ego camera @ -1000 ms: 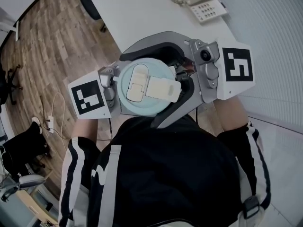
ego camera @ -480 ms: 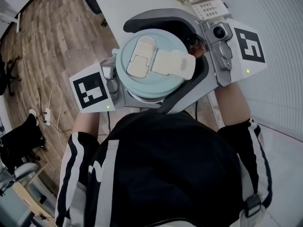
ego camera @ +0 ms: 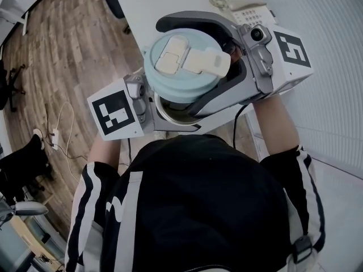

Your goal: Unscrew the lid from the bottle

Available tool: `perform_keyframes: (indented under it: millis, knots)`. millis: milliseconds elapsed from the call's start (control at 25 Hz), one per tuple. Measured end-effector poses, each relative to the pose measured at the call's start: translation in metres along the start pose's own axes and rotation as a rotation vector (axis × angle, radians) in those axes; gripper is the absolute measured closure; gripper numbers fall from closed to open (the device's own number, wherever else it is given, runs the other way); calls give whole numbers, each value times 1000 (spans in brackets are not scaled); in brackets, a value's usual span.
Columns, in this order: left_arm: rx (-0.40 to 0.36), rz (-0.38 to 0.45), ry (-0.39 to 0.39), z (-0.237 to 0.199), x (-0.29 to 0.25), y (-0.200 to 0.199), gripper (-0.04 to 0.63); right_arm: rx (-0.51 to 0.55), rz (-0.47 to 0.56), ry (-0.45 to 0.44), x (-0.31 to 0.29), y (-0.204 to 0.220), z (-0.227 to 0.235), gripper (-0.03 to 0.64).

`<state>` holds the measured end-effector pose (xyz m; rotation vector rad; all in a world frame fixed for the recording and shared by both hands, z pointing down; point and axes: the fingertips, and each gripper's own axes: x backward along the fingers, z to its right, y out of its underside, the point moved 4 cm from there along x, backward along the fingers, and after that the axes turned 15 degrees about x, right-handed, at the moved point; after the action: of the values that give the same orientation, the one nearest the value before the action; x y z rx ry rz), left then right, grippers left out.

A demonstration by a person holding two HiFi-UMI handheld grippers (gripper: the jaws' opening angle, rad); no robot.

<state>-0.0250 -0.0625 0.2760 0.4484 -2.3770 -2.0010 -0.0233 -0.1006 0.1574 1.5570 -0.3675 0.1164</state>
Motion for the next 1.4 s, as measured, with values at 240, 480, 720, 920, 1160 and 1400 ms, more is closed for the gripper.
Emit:
perform_keyframes:
  millis: [240,480,720,920,1160,1400]
  knots:
    - [7,7,-48,-4,-1,-3,138,-24,15,26,6,4,3,156]
    - [18,17,-91,-8,1,2,138,8,-21,88,8,8,4,155]
    - [26,51,-114,-23,4,-3,138,-25,-68,74,11,18,18,153]
    - [66,90,-126,-42,23,-11,138,-2,-67,110,2,15,45,153]
    - [90,113,-162,-42,11,-2,138,17,-82,179,20,26,38,155]
    - [111,139,-184,-48,7,-2,138,48,-72,255,31,24,40,155]
